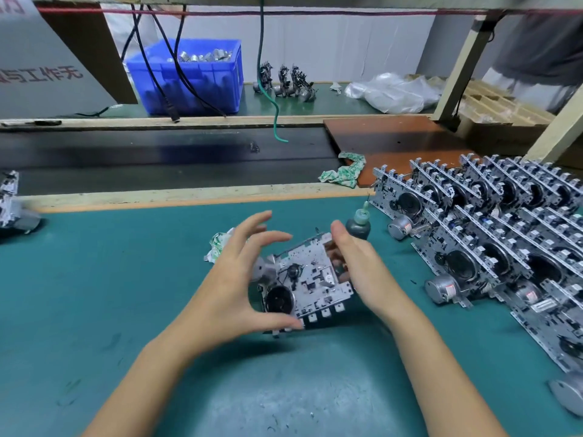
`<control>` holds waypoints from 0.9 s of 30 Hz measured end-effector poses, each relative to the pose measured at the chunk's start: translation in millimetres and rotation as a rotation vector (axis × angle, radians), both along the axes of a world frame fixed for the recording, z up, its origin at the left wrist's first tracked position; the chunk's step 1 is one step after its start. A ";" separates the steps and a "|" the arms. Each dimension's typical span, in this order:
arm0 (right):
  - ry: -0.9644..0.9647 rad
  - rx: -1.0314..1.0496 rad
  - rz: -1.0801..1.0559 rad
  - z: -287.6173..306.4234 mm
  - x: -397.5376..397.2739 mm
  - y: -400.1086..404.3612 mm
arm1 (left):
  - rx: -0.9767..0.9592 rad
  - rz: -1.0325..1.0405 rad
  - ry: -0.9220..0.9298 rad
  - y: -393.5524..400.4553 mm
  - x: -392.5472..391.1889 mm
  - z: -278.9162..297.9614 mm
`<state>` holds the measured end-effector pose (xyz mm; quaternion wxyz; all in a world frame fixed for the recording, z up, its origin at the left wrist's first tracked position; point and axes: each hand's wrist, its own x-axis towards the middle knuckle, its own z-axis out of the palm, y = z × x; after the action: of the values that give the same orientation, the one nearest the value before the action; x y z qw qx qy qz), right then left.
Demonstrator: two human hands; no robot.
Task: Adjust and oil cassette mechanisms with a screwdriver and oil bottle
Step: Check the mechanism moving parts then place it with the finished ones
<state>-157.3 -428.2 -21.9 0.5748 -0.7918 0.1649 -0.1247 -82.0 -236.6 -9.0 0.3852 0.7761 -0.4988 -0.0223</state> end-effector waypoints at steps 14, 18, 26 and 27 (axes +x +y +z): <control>0.220 -0.529 -0.150 -8.8 -3.7 -5.7 | 0.182 0.010 0.172 23.5 13.3 -31.7; 0.226 -0.622 -0.162 -8.5 -3.1 -2.3 | 0.178 -0.006 0.212 25.9 13.5 -29.3; 0.245 -0.656 -0.148 -11.4 -2.1 -2.9 | 0.180 0.102 0.089 16.4 3.1 -28.0; 0.251 -0.650 -0.147 -11.4 -2.1 -3.1 | 0.181 0.081 0.108 18.0 5.2 -28.6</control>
<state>-159.4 -431.3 -33.3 0.2574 -0.9285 0.2424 -0.1136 -76.8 -218.6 -37.6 0.3406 0.8248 -0.4415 -0.0933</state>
